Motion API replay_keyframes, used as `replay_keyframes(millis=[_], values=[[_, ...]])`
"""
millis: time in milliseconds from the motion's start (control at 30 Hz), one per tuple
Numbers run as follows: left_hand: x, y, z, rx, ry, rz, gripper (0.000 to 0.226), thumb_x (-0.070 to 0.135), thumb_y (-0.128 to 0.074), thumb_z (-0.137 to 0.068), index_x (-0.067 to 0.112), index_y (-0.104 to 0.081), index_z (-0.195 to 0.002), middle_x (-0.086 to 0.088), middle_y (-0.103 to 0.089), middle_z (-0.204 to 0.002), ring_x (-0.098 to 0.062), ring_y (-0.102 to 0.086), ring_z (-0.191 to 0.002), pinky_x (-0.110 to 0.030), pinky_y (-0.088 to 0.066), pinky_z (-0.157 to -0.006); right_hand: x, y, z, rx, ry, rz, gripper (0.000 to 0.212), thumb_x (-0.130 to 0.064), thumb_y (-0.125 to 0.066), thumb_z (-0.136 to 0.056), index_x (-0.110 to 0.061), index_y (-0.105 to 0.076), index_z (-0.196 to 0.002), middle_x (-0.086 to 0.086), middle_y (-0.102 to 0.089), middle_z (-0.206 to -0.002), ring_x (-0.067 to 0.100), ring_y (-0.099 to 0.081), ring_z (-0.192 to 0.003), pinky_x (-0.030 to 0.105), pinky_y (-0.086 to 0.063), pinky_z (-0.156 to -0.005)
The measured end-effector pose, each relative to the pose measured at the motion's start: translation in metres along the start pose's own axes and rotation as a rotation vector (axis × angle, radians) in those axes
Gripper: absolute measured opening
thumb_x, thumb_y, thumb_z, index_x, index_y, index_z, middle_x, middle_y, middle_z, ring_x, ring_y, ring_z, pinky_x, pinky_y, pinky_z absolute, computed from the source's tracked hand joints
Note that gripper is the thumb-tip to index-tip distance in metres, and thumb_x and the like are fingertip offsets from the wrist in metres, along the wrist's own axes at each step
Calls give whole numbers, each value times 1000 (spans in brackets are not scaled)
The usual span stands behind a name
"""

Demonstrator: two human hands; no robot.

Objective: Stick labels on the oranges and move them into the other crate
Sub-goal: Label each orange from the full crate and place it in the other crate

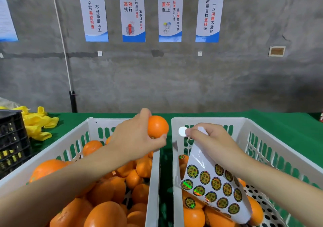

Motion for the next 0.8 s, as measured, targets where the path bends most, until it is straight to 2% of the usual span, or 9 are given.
replay_keyframes(millis=[33,100,167,233,333,433,600,700,800], values=[[11,1,2,2,-42,10,57,81,-42,-65,39,-27,-100,18,-48,-76,-6,-47,-62,-23,-28,-49,-2,4,0,43,30,27,43,-40,-58,-93,-2,-58,-73,-6,-42,-54,9,-41,-49,18,-35,-50],[26,2,6,1,-110,14,59,83,-40,-65,41,-30,-105,17,-53,-87,-6,-49,-68,-22,-31,-52,-11,12,2,126,107,136,33,-44,-55,-91,-17,-68,-79,-9,-58,-61,7,-51,-57,28,-44,-58],[34,3,9,13,-141,4,67,83,-39,-65,38,-38,-114,16,-58,-101,-8,-51,-78,-27,-40,-62,-22,18,7,197,179,277,25,-52,-50,-87,-34,-67,-83,-15,-53,-51,7,-47,-50,30,-37,-51],[36,2,11,-1,-135,2,72,83,-39,-66,36,-41,-122,16,-59,-110,-6,-50,-84,-28,-41,-68,-32,21,11,228,239,373,21,-55,-50,-85,-39,-64,-86,-13,-46,-45,8,-42,-43,28,-28,-45],[37,-3,15,-45,-126,11,71,82,-41,-68,36,-41,-122,18,-55,-105,-5,-48,-84,-25,-36,-68,-43,21,15,251,310,455,17,-49,-56,-87,-38,-67,-94,-8,-45,-41,5,-48,-47,25,-29,-45],[40,-12,19,-90,-145,6,68,82,-42,-68,40,-36,-121,22,-46,-101,-6,-49,-85,-23,-34,-66,-48,19,18,242,326,528,16,-45,-59,-90,-34,-69,-97,-10,-56,-53,4,-44,-42,24,-37,-51],[42,-15,20,-91,-175,30,73,82,-46,-69,40,-33,-127,23,-44,-107,-5,-47,-89,-23,-37,-71,-49,20,18,246,334,548,16,-42,-62,-91,-32,-70,-100,-16,-40,-46,1,-39,-41,20,-30,-50],[43,-21,21,-144,-201,52,74,82,-51,-70,41,-33,-129,22,-47,-110,-5,-49,-92,-23,-39,-73,-51,18,19,237,355,565,16,-43,-61,-91,-31,-71,-98,-16,-39,-46,1,-38,-42,19,-30,-50],[44,-23,21,-158,-217,56,73,82,-51,-70,42,-32,-128,24,-42,-106,-6,-50,-92,-22,-39,-73,-51,16,20,217,382,558,17,-44,-61,-90,-31,-71,-93,-15,-42,-45,2,-39,-42,18,-28,-49]])
Point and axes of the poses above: each hand's wrist, its own z-axis away from the middle knuckle, its own y-axis out of the back of the hand, x = y × z, the point moved 9 cm from there along -z, towards the middle knuckle
